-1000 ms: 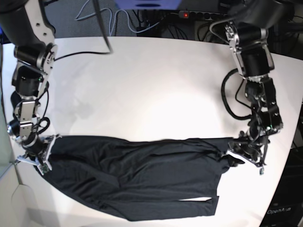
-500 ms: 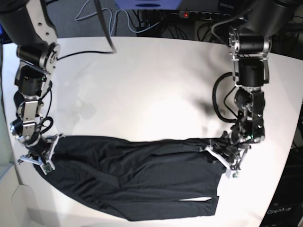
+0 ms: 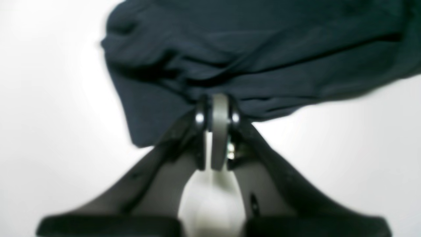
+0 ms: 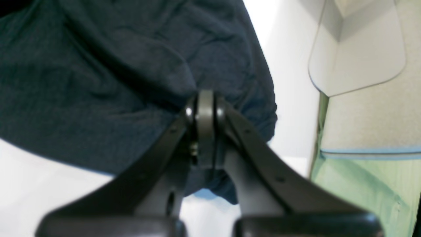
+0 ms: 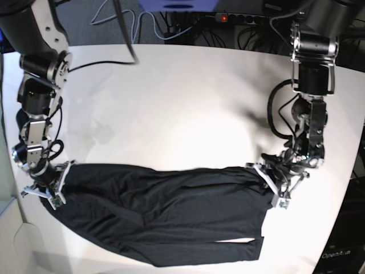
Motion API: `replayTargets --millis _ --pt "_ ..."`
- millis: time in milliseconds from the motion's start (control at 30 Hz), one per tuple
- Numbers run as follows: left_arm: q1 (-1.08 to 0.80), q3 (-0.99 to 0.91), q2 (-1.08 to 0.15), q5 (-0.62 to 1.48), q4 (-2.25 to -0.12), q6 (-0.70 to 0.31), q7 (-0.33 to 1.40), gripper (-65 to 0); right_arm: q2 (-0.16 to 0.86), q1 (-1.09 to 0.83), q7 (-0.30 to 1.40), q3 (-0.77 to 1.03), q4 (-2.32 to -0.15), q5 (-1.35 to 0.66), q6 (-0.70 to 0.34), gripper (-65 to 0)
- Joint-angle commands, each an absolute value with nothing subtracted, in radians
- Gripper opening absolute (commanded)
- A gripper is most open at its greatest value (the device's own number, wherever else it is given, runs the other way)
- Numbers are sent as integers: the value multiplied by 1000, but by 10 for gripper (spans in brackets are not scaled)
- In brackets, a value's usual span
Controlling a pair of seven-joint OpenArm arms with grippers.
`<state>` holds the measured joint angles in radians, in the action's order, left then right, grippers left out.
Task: Fold the T-shirt properly
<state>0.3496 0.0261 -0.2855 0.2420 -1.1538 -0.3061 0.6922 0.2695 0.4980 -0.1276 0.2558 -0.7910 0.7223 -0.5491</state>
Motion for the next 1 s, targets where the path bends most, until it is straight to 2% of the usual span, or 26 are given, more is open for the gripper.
replayTargets --millis 0,133,200,333,567,800,967 --pt "372 19 -292 246 -1168 -302 676 -627 282 529 -148 257 -805 705 -535 -649" --pt "374 25 -291 245 -1168 -165 671 -627 280 527 -147 259 -805 705 -535 -649" --pt "374 25 -288 245 -1167 -139 670 -627 282 527 -147 259 -805 705 -535 -649" --pt "400 28 -286 245 -1153 -131 670 -627 282 527 -147 259 -805 705 -535 -649" --pt "483 28 -286 245 -961 -131 664 -627 282 526 -147 259 -805 705 -535 -649" --pt "493 28 -266 245 -901 -131 595 -627 283 507 -147 259 -806 705 -535 -649" --pt "515 28 -209 131 -822 -131 544 -627 288 507 -147 259 -808 705 -535 -649"
